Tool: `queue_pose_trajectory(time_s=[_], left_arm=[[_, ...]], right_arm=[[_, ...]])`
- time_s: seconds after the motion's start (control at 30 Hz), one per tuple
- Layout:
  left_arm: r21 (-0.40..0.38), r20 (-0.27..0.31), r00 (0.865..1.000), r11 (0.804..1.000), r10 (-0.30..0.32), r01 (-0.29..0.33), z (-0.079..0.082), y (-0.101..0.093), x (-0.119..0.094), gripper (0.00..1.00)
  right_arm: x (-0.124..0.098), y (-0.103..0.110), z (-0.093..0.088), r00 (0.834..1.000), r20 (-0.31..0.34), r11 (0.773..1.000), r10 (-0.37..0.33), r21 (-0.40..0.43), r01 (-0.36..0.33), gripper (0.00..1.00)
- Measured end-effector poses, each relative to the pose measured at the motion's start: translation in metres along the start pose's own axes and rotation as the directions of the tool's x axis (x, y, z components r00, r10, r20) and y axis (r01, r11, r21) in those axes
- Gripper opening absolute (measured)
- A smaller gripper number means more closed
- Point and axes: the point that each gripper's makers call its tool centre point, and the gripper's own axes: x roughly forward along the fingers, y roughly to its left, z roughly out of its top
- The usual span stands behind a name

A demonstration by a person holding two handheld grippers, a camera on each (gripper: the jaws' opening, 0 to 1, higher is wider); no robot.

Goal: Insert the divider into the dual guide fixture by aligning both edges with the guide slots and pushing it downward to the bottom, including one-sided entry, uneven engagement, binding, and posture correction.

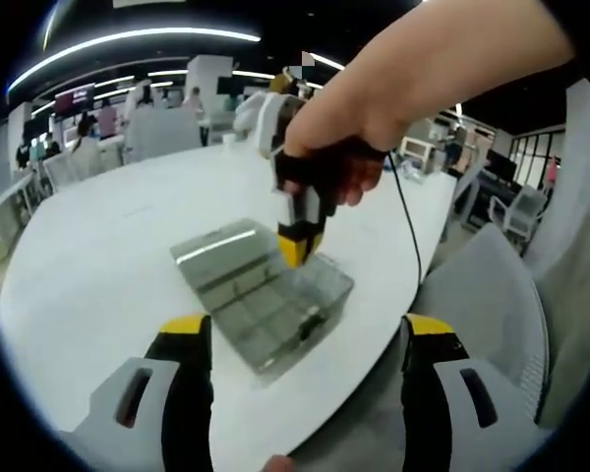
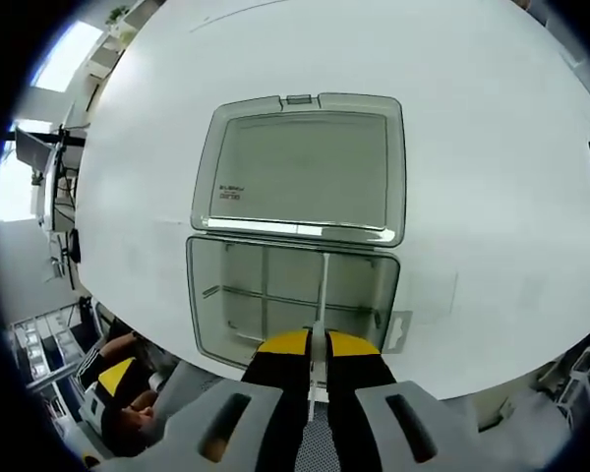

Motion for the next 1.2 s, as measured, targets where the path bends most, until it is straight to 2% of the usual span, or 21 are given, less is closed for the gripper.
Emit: queue_pose_trajectory(time_s=[0.17,0.3,0.43,0.93,1.2], left_arm=[[0.002,-0.002,1.0,1.0,0.0,0.0,0.0,0.0,0.0,0.76],[0.002,-0.002,1.0,1.0,0.0,0.0,-0.001,0.0,0.0,0.76],[0.003,-0.002,1.0,1.0,-0.001,0.001,-0.001,0.0,0.0,0.76],[0.0,0.001,1.0,1.0,0.001,-0.001,0.0,0.001,0.0,0.76],[-0.001,0.001,1.0,1.0,0.001,-0.001,0.0,0.001,0.0,0.76]], right_arm=[[0.0,0.001,0.003,1.0,0.0,1.0,-0.001,-0.009,0.001,0.0],[-0.003,0.004,-0.002,1.0,0.002,1.0,0.002,-0.009,-0.002,0.0],[0.0,0.0,0.004,1.0,0.001,1.0,-0.005,-0.008,0.005,0.0],[-0.003,0.003,-0.008,1.0,0.003,1.0,-0.016,-0.015,0.016,0.0],[-0.002,0.003,-0.004,1.0,-0.005,1.0,-0.016,-0.014,0.016,0.0]])
